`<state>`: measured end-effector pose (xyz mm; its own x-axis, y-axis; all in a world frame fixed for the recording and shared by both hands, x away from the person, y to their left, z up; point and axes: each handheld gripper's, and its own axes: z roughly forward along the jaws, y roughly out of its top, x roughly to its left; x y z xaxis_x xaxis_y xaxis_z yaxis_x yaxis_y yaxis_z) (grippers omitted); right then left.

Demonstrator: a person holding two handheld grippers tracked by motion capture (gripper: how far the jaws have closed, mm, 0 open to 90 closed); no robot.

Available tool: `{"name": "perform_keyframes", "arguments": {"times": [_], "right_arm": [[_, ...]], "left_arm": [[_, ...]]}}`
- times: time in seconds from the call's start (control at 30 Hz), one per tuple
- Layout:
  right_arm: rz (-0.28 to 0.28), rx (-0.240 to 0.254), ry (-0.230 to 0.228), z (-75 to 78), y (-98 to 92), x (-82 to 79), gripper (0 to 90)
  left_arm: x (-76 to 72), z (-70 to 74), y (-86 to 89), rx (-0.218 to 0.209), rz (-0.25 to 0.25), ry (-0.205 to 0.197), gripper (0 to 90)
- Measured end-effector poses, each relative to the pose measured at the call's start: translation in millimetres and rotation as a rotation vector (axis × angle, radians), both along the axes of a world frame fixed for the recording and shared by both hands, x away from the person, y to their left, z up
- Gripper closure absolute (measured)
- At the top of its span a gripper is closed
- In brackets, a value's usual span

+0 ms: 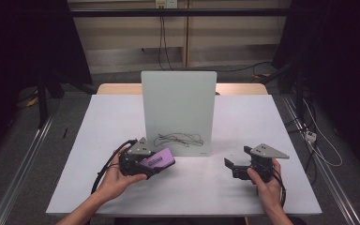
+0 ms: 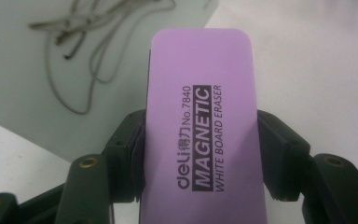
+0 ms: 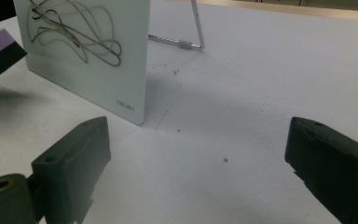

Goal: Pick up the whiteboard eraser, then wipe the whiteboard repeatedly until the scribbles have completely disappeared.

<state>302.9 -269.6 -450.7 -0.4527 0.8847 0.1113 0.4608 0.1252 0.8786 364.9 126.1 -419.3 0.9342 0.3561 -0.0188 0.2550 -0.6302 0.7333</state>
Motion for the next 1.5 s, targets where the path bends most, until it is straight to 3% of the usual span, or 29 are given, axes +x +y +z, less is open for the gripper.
{"name": "perform_keyframes", "arguments": {"times": [0.1, 0.63, 0.87, 1.23, 1.5], "right_arm": [[0.001, 0.000, -0.001, 0.2, -0.7, -1.5, 6.4], [0.000, 0.006, -0.005, 0.0, -0.8, 3.4, 6.4], [0.014, 0.001, 0.009, -1.1, 4.4, 5.8, 6.4], [0.013, 0.003, -0.001, -0.2, 1.5, 1.8, 6.4], [0.019, 0.000, -0.004, -0.4, 3.0, 2.9, 6.4]], "left_arm": [[-0.2, 2.4, 2.4, -0.003, 0.008, -0.006, 40.6], [-4.3, 13.2, 15.6, -0.128, 0.067, -0.100, 40.7], [-6.4, 15.2, 24.3, -0.150, 0.098, -0.100, 40.8], [-0.2, 27.0, 22.3, -0.146, 0.115, -0.149, 40.8], [8.5, 40.8, 12.3, -0.129, 0.085, -0.203, 40.8]]}}
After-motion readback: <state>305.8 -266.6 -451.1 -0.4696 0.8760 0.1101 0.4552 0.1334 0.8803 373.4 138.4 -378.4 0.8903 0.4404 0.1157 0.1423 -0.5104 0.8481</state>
